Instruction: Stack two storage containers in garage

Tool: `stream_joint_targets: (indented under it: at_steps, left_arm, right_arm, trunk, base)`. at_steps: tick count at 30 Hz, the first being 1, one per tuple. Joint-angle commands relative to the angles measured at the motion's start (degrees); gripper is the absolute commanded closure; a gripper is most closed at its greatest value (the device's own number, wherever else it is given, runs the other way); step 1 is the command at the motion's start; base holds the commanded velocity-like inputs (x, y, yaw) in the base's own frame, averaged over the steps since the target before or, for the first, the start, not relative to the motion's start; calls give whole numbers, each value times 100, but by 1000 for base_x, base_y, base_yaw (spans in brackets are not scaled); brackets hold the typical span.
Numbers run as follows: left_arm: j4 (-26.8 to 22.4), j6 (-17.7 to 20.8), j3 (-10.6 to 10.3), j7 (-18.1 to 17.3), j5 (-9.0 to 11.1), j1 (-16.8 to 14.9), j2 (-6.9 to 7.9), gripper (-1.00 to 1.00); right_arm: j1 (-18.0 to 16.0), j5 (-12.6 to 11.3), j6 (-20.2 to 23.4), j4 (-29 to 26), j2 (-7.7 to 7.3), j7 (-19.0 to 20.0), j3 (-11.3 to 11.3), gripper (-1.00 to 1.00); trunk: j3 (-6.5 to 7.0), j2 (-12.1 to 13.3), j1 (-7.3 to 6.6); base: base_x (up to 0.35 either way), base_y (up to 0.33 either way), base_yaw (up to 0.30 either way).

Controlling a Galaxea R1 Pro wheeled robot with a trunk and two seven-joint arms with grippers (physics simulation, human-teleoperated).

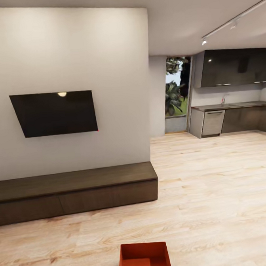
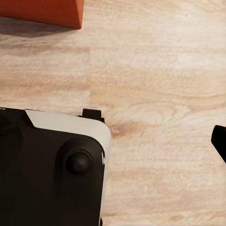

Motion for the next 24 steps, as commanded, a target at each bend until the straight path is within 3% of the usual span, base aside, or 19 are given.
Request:
stream_joint_targets:
  at_steps: [1, 24]
  left_arm:
    - [3, -17, -33, 18, 33, -4, -2, -100]
    - [3, -44, -33, 18, 33, 14, -2, -100]
  right_arm:
    - [-8, -53, -34, 17, 1, -2, 52, -100]
    - [-8, -29, -34, 17, -10, 10, 72, -100]
  trunk:
    - [-27, -47, 23]
    - [-625, -970, 528]
  base:
    - [0, 0, 0]
    - [0, 0, 0]
